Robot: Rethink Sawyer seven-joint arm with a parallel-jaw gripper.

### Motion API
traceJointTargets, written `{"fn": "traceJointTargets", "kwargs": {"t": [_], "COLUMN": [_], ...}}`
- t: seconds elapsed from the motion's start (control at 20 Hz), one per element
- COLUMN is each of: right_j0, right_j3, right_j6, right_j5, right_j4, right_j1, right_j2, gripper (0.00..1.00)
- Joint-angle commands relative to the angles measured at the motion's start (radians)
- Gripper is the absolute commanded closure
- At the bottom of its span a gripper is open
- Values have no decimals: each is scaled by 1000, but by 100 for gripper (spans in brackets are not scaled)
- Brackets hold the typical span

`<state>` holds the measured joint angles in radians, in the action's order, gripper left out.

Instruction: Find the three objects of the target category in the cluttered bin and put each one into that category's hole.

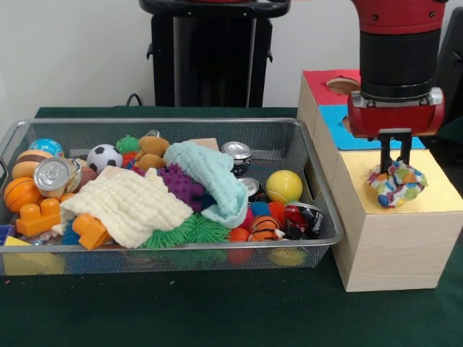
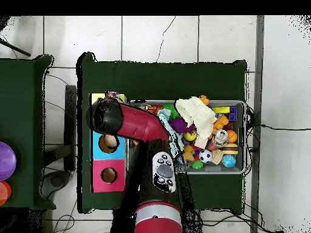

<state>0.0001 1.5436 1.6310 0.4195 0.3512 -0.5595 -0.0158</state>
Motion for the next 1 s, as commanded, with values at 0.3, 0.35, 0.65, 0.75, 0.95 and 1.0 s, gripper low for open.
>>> {"fn": "traceJointTargets", "kwargs": {"t": [0.3, 0.35, 0.65, 0.75, 0.95, 1.0], "right_j0": [-55, -53, -44, -42, -37, -41], "right_j3": [141, 141, 188, 194, 203, 208], "right_j6": [153, 153, 176, 166, 162, 158], "right_j5": [-151, -156, -239, -239, -231, -228], "right_j4": [-48, -51, -59, -64, -58, -57], "right_j1": [43, 46, 45, 35, 20, 15], "right_j2": [106, 104, 112, 109, 100, 105], "gripper": [100, 100, 100, 100, 100, 100]}}
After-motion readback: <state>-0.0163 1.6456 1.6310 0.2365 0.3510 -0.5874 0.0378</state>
